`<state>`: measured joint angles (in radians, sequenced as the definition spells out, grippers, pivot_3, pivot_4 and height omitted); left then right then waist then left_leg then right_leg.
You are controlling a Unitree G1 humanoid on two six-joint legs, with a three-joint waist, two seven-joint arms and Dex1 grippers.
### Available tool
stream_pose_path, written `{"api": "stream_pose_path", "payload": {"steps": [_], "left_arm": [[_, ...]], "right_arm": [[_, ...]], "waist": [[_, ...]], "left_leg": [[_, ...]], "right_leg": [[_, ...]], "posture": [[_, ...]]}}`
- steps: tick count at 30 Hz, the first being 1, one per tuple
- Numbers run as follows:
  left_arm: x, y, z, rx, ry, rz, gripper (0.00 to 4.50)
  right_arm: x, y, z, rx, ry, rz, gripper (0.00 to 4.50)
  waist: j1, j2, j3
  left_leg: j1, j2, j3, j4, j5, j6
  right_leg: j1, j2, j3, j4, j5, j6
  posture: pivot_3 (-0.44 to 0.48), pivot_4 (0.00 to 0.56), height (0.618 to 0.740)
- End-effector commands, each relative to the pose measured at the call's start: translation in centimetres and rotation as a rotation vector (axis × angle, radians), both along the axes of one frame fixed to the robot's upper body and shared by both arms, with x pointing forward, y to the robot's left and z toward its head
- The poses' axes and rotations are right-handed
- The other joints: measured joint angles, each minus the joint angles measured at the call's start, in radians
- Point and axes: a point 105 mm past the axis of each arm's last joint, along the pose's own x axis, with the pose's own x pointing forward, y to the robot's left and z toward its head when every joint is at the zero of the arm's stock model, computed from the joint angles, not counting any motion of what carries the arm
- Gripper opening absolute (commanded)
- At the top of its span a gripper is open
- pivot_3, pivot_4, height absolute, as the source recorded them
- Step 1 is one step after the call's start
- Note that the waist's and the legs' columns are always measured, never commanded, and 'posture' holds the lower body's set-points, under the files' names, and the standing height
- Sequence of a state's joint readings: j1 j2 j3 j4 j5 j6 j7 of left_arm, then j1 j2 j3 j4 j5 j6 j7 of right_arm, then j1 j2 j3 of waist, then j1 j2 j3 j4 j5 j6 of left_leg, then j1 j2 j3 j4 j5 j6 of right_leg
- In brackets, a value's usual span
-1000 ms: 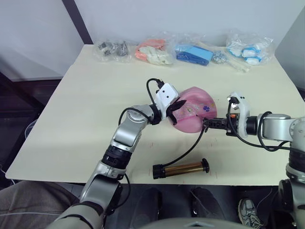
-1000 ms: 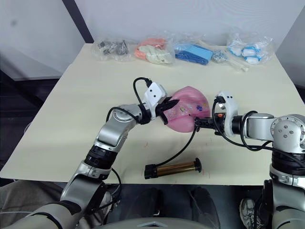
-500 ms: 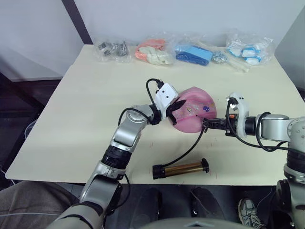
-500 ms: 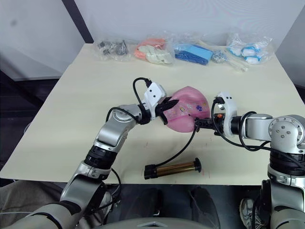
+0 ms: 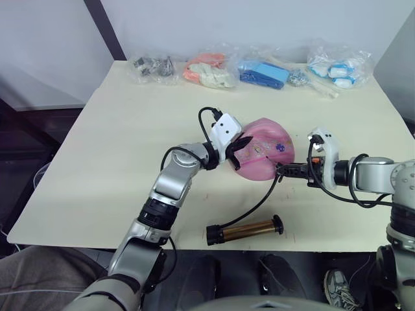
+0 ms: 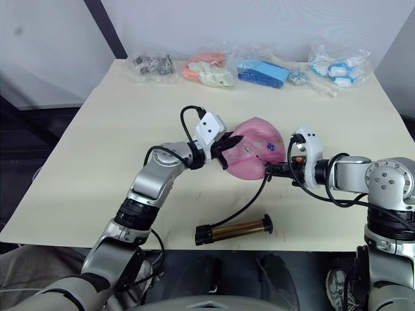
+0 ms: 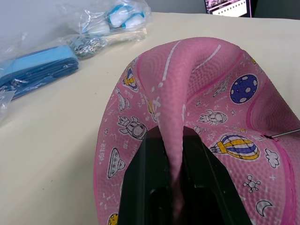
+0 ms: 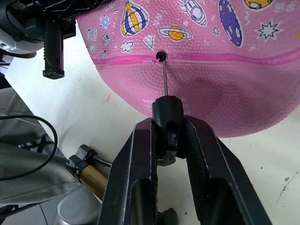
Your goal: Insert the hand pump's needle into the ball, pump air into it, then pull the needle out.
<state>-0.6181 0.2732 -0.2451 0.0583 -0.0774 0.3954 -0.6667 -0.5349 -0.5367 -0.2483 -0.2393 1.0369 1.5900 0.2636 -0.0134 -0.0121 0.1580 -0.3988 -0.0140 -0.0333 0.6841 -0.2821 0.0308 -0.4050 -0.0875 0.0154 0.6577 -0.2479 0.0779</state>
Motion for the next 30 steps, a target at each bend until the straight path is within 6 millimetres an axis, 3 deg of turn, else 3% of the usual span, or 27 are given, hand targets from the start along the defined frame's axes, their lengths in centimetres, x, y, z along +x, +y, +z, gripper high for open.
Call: {"api": "stream_pose_path", "payload": {"steps": [1,30], "left_arm": [[-0.53,-0.33,0.1,0.007,-0.016,-0.026,0.04],[-0.98,-0.37,-0.58,0.003,0.013,-0.035,0.04]], "right_arm": [[-0.09,0.3,0.45,0.003,-0.021,0.015,0.32],[0.74,0.89,1.05,0.007,-0.086,0.023,0.32]], "waist": [[0.0,0.0,0.0],[-0.002,0.0,0.0]], "left_leg": [[0.0,0.0,0.0,0.0,0.0,0.0],[0.0,0.0,0.0,0.0,0.0,0.0]], "right_leg": [[0.0,0.0,0.0,0.0,0.0,0.0],[0.0,0.0,0.0,0.0,0.0,0.0]], "posture": [[0.0,0.15,0.736],[0.0,0.15,0.736]]}}
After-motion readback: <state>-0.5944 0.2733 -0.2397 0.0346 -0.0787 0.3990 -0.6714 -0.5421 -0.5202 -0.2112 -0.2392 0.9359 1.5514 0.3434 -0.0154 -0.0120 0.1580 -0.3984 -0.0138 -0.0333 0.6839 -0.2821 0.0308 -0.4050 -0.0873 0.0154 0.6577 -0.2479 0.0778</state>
